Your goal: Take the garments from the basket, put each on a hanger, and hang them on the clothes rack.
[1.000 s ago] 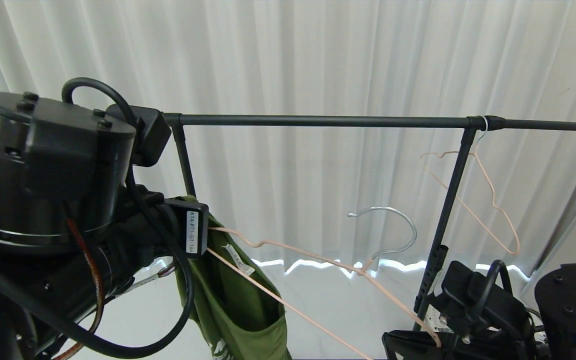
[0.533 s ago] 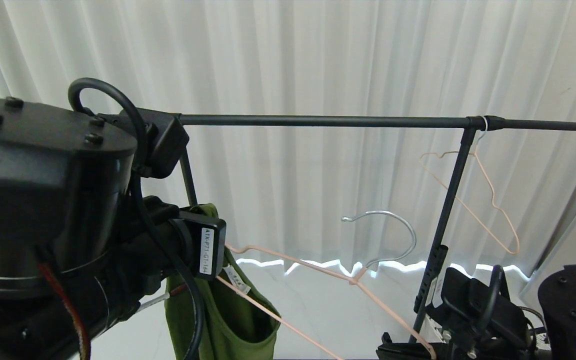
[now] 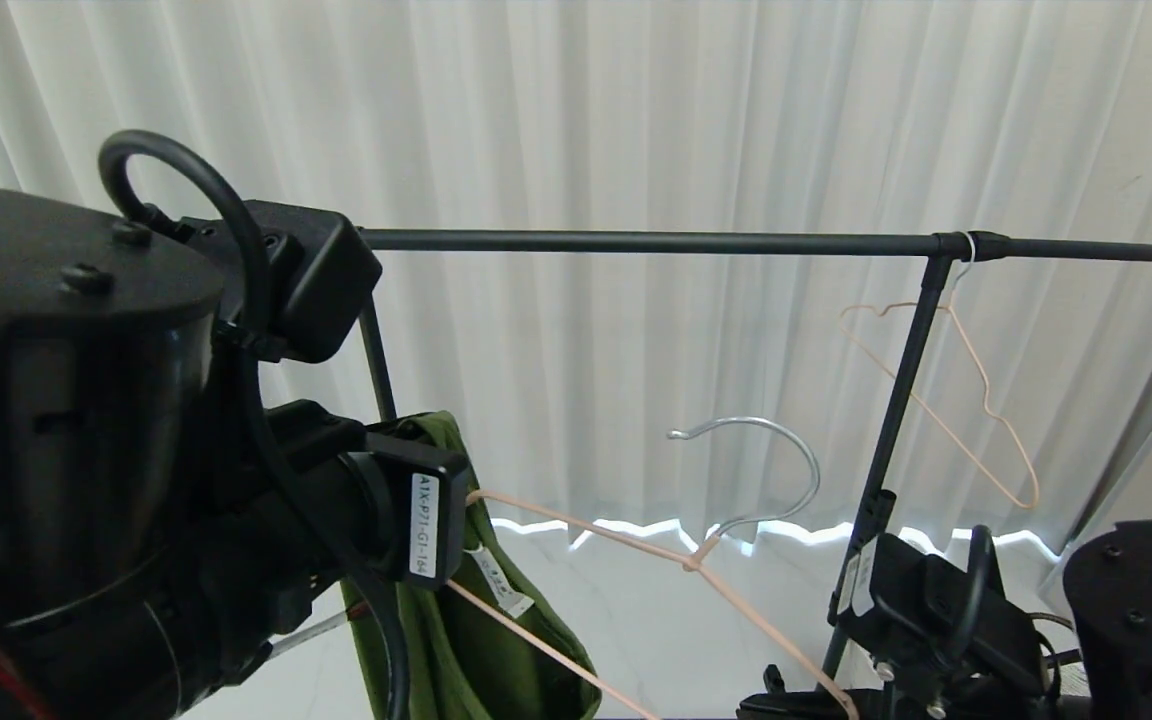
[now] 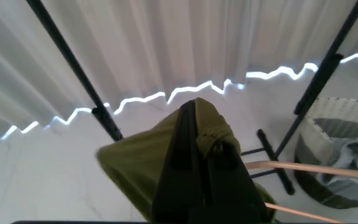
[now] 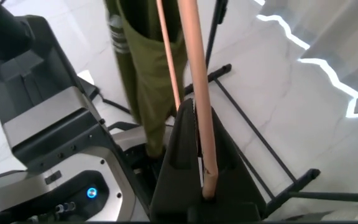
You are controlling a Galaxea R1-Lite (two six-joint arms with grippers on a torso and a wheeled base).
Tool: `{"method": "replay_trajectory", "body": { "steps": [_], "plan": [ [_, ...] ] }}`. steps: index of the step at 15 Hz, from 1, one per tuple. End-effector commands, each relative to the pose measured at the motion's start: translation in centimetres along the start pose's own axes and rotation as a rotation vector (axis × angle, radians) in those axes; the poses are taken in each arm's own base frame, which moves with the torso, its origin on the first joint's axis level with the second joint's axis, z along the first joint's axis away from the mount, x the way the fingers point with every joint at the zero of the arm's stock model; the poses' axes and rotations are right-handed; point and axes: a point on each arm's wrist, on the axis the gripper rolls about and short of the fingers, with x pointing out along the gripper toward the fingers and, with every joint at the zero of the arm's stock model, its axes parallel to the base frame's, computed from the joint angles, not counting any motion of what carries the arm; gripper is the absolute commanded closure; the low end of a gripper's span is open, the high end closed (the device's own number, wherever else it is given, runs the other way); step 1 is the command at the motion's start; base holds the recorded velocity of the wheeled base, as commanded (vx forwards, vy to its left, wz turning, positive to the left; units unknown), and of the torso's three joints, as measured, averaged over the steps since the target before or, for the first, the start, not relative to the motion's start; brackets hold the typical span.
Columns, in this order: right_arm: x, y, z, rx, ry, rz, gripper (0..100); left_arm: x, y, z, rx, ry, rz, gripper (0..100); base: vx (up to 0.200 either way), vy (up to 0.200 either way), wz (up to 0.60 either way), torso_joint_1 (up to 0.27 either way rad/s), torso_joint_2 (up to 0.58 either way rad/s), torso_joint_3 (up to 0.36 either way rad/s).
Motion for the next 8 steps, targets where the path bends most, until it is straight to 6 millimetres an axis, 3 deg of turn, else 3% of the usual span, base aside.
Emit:
{"method": "replay_trajectory", "body": {
  "steps": [1, 8],
  "plan": [
    [1.4, 0.5, 0.2, 0.000, 0.028, 0.020, 100, -0.3, -1.3, 0.2, -0.016, -0.005, -0.045, 100, 0.000, 0.000, 0.00, 0.000, 0.00, 0.000],
    [4.2, 1.9, 0.7, 0.068, 0.052, 0.058, 100, -0.8, -2.2, 0.4, -0.037, -0.015, -0.088, 100, 0.000, 0.000, 0.00, 0.000, 0.00, 0.000]
  ]
}}
